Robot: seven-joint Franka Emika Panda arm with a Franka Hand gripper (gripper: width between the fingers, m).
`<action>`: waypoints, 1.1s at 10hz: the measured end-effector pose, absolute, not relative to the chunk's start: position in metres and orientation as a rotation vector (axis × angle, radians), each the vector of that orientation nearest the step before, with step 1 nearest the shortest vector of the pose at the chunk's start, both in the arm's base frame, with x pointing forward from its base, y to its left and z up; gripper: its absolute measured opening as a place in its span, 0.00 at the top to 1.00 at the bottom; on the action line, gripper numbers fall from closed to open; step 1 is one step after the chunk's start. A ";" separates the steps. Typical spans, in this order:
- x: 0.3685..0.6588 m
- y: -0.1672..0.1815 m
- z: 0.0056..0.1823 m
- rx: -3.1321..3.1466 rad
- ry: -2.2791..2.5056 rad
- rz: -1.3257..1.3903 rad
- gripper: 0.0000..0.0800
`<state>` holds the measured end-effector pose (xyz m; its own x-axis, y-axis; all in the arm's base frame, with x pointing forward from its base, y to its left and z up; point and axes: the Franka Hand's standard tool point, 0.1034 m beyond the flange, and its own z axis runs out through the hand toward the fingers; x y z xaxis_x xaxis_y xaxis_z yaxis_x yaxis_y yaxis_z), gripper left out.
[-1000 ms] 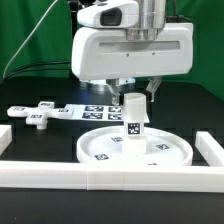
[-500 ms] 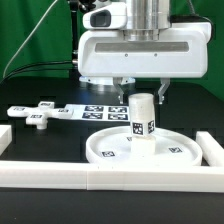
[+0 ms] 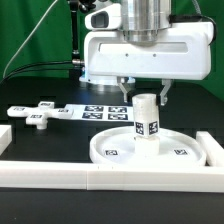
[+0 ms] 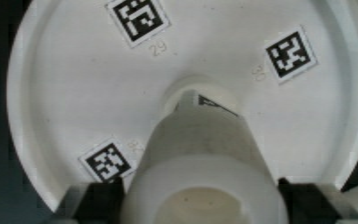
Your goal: Assemble round table
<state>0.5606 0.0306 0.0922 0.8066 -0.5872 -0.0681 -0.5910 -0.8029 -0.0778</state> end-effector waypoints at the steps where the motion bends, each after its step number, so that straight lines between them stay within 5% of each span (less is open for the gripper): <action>1: 0.560 0.032 0.092 -2.851 1.069 0.069 0.49; 6: 0.561 0.038 0.092 -2.438 1.746 0.155 0.49; 8: 0.561 0.040 0.092 -2.455 1.719 0.154 0.39; 9: 0.561 0.040 0.092 -2.476 1.686 0.152 0.26; 11: 0.564 0.041 0.092 -2.574 1.518 0.110 0.20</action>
Offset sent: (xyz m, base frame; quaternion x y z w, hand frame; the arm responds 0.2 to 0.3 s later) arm -0.0029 0.0038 -0.0106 0.0138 -0.0349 0.3156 0.9481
